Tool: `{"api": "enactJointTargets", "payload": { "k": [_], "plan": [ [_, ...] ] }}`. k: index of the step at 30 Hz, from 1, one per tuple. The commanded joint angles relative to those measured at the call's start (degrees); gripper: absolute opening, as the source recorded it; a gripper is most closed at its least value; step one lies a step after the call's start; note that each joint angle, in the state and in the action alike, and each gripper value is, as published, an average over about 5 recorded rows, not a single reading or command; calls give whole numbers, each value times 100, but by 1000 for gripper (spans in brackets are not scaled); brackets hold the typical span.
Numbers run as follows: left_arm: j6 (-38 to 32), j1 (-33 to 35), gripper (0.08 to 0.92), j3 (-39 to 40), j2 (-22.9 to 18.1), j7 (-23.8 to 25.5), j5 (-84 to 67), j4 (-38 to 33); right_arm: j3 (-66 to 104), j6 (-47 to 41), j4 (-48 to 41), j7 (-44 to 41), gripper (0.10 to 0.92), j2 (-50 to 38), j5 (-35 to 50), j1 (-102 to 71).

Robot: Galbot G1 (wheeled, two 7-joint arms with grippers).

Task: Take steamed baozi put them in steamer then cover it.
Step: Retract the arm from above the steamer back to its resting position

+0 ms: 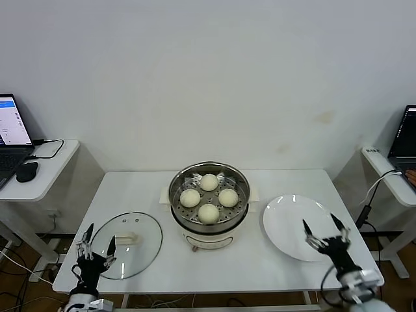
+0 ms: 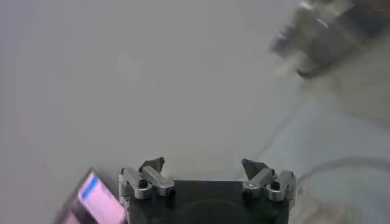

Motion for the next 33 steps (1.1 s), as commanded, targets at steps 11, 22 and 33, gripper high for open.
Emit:
{"api": "enactJointTargets", "payload": {
  "k": [11,22,33],
  "plan": [
    [-56,-880,823,364,504,224,2584,1451,905,242,-180,148,823,880,-168,-688],
    [3,-1769,823,769,570,303,2601,1860,915,306,-291,148,823,985,-234,-706],
    [7,-2274,823,1019,511,325,2492,2292,894,340,-325,123,823,1055,-318,-713]
  ]
}}
